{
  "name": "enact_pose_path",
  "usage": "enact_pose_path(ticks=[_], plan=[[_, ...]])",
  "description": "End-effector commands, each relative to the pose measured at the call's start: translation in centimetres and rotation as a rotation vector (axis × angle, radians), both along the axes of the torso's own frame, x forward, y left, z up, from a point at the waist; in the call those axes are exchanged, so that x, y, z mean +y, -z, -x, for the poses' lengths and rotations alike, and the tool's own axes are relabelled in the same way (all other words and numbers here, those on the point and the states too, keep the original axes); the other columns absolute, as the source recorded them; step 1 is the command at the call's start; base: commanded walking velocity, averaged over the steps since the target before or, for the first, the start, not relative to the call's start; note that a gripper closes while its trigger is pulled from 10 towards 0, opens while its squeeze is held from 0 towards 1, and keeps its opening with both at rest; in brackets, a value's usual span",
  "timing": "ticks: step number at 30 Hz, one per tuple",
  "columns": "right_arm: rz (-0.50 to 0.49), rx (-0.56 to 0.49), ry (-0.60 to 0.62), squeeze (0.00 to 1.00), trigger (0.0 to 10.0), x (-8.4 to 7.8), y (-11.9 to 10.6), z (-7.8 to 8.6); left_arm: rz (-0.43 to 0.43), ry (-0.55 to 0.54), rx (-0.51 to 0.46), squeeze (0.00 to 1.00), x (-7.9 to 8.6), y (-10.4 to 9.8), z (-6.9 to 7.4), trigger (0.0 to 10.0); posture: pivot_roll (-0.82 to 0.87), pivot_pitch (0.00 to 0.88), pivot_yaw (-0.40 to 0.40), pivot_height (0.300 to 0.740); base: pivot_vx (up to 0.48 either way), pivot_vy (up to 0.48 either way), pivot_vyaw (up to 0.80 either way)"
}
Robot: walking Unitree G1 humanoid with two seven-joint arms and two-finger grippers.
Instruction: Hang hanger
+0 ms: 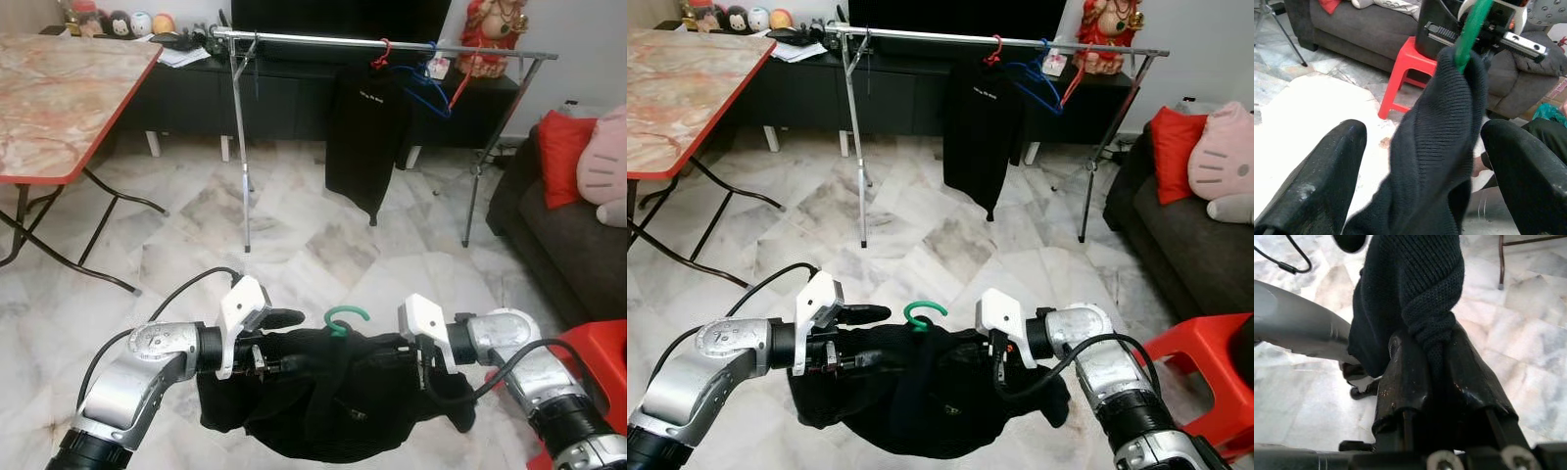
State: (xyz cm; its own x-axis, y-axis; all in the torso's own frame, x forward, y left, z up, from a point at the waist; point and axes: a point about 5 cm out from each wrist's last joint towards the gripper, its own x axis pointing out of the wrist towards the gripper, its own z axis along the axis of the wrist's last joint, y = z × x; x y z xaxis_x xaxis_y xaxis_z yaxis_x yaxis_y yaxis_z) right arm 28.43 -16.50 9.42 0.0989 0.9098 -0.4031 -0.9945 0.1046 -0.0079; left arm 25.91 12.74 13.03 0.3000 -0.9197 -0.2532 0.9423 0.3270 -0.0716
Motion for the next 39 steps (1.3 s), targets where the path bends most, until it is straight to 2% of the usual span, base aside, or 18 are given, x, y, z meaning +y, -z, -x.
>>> enact_pose_path(ticks=[1,6,11,15,18,23,24,25,27,28,39], plan=[[-0.031,-0.011,-0.030,0.00,10.0,0.4,-0.5,0.1,-0.014,-0.008,-0.022,0.00,0.0,-0.2,-0.4,10.0,-0.01,0.000,-0.123,0.740,0.000,0.000,0.00],[-0.031,-0.009,-0.031,0.00,10.0,0.5,-0.4,0.2,-0.013,0.016,-0.010,0.00,-0.2,-0.1,-0.2,10.0,-0.02,0.000,-0.115,0.740,0.000,0.000,0.00],[-0.029,-0.006,-0.034,0.00,10.0,0.8,-0.3,0.3,-0.075,0.056,0.011,0.00,-0.2,0.7,0.2,10.0,-0.02,0.000,-0.112,0.740,0.000,0.000,0.00],[-0.041,-0.007,-0.042,0.00,10.0,1.2,-0.3,0.5,-0.087,0.076,0.021,0.00,-0.3,0.9,0.3,10.0,-0.02,0.000,-0.112,0.740,0.000,0.000,0.00],[-0.051,-0.015,-0.053,0.00,10.0,1.5,-0.5,0.5,-0.115,0.064,0.016,0.00,-0.4,1.4,0.2,10.0,-0.02,0.000,-0.109,0.740,0.000,0.000,0.00],[-0.069,-0.011,-0.074,0.00,10.0,1.9,-0.8,0.7,-0.111,0.052,0.021,0.00,-0.3,1.5,0.2,10.0,-0.02,0.000,-0.108,0.740,0.000,0.000,0.00],[-0.068,-0.011,-0.075,0.00,10.0,1.9,-0.8,0.8,-0.112,0.050,0.023,0.00,-0.3,1.5,0.1,3.9,-0.02,0.000,-0.108,0.740,0.000,0.000,0.00],[-0.068,-0.011,-0.075,0.00,10.0,1.9,-0.8,0.8,-0.113,0.049,0.023,0.00,-0.3,1.5,0.1,2.0,-0.02,0.000,-0.107,0.740,0.000,0.000,0.00],[-0.067,-0.012,-0.074,0.00,10.0,1.9,-0.8,0.8,-0.114,0.049,0.022,0.00,-0.3,1.5,0.1,2.0,-0.02,0.000,-0.107,0.740,0.000,0.000,0.00],[-0.066,-0.013,-0.074,0.00,10.0,2.0,-0.7,0.7,-0.120,0.045,0.022,0.00,-0.1,1.5,-0.1,0.0,-0.02,0.000,-0.105,0.740,0.000,0.000,0.00],[-0.082,-0.023,-0.060,0.00,10.0,2.4,-0.9,0.6,-0.130,0.076,0.032,0.00,-0.1,1.6,0.0,0.0,-0.02,0.000,-0.100,0.740,0.000,0.000,0.00]])
